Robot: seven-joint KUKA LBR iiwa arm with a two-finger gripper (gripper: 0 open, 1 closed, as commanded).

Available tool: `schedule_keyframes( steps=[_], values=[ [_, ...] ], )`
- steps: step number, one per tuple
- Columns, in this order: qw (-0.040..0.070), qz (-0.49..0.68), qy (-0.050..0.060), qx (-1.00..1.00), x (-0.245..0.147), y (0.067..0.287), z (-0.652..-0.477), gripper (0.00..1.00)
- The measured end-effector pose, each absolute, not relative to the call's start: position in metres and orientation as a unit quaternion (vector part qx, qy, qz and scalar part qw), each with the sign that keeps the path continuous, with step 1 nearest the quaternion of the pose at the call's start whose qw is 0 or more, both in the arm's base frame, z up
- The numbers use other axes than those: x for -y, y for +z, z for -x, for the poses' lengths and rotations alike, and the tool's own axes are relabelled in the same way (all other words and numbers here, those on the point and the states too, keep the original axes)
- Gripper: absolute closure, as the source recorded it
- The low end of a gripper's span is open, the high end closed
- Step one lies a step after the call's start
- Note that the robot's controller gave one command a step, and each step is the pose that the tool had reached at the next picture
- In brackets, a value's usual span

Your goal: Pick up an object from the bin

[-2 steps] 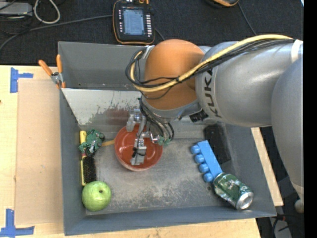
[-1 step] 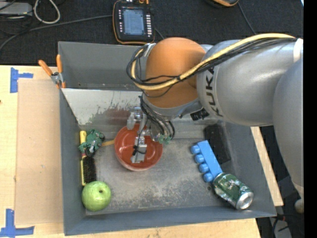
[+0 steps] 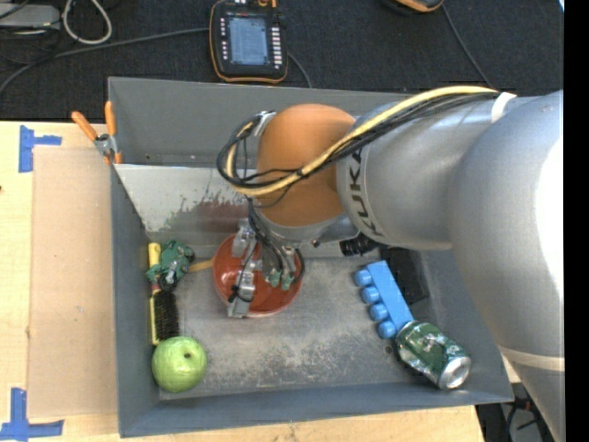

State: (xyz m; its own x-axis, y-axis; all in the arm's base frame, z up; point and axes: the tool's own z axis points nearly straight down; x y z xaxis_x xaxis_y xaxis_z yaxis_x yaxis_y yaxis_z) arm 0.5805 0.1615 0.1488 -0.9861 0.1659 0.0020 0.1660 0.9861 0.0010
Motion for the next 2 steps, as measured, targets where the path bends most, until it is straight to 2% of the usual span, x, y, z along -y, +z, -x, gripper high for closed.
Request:
schedule_keyframes(
  steps=[1, 2],
  values=[
    [0.001, -0.067, 0.000, 0.998, -0.1703, 0.0964, -0.5644, 1.00],
    [0.001, -0.067, 0.000, 0.998, -0.1704, 0.0964, -0.5644, 1.00]
  ],
)
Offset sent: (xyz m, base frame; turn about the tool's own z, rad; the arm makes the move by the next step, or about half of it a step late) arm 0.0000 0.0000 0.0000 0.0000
